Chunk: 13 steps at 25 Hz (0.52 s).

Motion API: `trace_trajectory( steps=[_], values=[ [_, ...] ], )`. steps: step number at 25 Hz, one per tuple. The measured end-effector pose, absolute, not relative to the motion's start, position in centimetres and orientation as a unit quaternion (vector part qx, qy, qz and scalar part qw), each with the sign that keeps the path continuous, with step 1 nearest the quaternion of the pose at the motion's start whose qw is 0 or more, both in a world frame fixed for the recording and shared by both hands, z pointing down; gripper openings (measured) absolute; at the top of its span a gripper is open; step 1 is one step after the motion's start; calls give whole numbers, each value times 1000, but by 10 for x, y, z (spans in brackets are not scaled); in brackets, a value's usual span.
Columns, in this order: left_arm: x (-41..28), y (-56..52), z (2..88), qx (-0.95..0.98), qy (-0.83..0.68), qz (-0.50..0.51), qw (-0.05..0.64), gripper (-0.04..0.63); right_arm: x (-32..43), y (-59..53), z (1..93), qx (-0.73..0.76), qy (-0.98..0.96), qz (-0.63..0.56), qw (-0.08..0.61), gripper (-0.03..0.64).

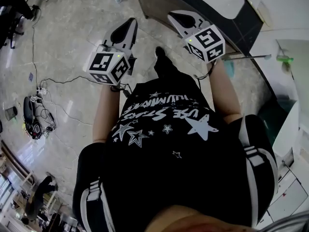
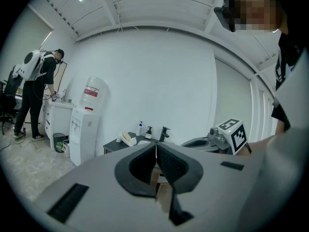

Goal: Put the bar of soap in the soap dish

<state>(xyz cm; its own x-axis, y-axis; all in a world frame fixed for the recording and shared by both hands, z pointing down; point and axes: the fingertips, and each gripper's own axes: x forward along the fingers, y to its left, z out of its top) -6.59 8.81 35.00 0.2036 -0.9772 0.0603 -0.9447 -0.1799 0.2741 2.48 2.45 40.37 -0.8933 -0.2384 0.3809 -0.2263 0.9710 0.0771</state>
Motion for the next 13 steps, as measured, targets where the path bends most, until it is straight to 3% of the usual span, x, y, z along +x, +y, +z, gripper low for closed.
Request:
trace_trajectory(
  steps=[13],
  values=[
    [-38, 157, 360, 762, -629, -72, 136, 12, 63, 89, 409, 132, -972, -8, 196, 8]
  ],
)
